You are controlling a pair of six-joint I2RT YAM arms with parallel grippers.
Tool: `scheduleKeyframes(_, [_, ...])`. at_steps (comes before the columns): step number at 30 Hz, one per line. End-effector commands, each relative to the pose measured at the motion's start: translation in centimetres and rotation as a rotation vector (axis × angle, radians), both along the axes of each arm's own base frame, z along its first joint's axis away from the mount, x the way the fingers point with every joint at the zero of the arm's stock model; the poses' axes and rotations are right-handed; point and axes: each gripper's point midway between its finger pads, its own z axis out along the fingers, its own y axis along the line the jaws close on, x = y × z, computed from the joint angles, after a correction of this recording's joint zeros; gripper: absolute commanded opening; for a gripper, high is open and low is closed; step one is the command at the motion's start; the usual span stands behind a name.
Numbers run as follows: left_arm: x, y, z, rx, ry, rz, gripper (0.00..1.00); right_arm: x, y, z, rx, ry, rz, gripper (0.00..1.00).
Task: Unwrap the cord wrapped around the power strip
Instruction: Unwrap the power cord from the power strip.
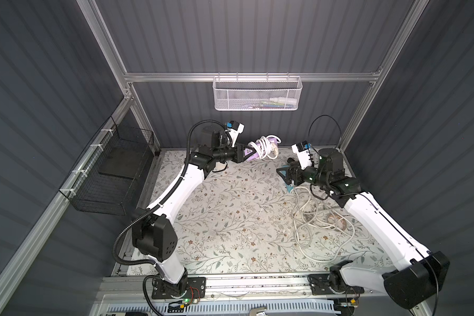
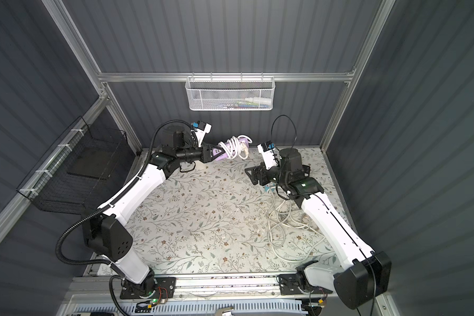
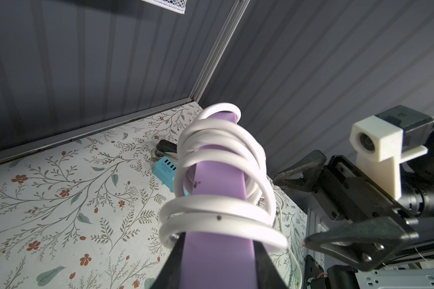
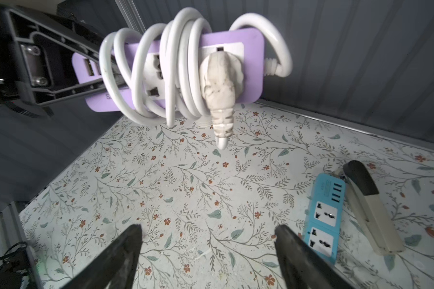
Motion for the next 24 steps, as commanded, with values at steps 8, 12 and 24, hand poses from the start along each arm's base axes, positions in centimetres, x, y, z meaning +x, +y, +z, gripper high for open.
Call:
scheduleKeyframes(8, [-1.6, -1.1, 2.7, -0.035, -0.092, -0.059, 0.0, 2.8, 0.3, 3.4, -0.056, -0.119, -0.063, 0.68])
scheduleKeyframes(12, [-1.8, -1.2, 2.8, -0.037, -0.096, -0.061, 0.0, 3.6, 1.0, 3.1, -0.066, -0.113, -0.057, 0.61])
scheduleKeyframes(24, [-2.2, -1.6, 2.9, -0.045, -0.092, -0.077, 0.0, 5.0, 1.9, 3.6, -0.058, -0.126, -0.057, 0.32])
